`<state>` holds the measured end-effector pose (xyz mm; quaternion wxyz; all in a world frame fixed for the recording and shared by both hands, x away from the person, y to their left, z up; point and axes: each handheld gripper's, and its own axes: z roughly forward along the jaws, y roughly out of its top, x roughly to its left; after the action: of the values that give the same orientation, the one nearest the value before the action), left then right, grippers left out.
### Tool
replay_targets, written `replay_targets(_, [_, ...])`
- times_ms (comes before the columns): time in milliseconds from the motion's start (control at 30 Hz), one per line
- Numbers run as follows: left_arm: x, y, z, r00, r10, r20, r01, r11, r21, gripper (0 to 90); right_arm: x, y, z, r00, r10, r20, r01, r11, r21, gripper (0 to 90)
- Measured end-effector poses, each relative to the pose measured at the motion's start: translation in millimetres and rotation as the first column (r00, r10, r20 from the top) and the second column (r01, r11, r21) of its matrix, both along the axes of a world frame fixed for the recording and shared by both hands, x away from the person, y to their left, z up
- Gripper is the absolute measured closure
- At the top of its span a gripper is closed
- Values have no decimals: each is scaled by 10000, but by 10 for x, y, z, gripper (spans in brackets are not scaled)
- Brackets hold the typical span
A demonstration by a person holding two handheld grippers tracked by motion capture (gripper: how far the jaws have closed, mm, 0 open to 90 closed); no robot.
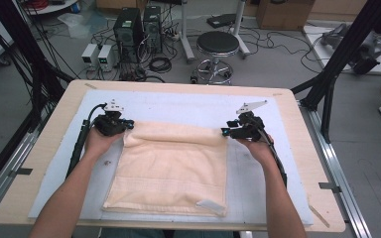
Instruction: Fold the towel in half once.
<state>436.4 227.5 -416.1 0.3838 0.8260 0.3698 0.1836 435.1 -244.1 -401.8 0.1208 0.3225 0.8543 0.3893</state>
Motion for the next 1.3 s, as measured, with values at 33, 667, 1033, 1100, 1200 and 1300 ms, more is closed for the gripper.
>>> replay_targets(33, [-2,1,2,10000,-24,-5,24,10000,20,870,35,-3,-18,9999,-49,-156,48,9999,-115,555])
replay_targets(667, [227,7,206,9753,1833,1230,-1716,9801,-996,866,287,97,192,9883,-1230,905,1228,9924,79,862])
replay_targets(1033, [122,28,2,9861,1607,432,-1601,9870,-169,625,270,81,-47,9875,-1563,-180,1556,9872,-347,564])
replay_targets(1100, [45,32,-14,9880,1464,500,-1447,9888,-354,603,216,125,2,9900,-1413,-23,1412,9896,-257,546])
replay_targets(1200, [-34,11,-4,9942,1065,176,-1061,9941,-240,566,136,187,47,9939,-1098,111,1101,9935,-276,518])
replay_targets(1300, [-193,-3,22,9953,767,593,-742,9963,-424,561,13,223,65,9980,-616,160,617,9981,-6,512])
